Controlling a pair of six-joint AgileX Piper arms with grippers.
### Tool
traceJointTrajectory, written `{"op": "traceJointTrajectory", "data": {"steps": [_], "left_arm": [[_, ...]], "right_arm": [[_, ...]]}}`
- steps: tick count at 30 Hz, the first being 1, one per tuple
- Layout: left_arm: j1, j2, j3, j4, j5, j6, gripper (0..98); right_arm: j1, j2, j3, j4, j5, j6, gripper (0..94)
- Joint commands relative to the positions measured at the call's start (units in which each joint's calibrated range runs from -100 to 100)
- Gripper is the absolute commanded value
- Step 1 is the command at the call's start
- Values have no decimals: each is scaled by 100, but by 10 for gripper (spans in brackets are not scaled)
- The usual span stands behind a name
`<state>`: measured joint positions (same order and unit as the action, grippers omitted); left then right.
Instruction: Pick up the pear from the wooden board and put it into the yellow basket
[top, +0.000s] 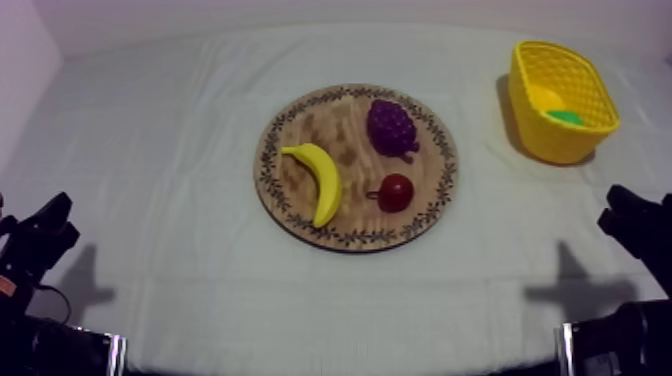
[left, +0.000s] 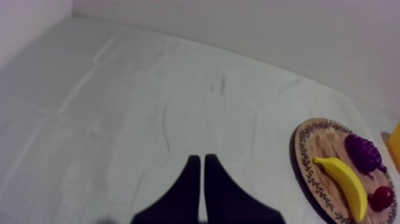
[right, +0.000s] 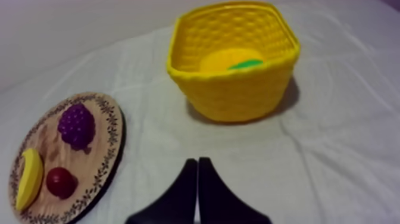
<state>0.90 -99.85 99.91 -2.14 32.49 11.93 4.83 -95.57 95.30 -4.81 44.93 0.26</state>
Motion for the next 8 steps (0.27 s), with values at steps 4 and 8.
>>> {"op": "traceJointTrajectory", "data": {"steps": [4,8], "left_arm": [[0,2,-2,1,0,1,1],[0,2,-2,1,0,-1,1]], "right_arm": [[166,-13,370,271,-634,100,2],[202,-17,421,318,-705,771,2]]}}
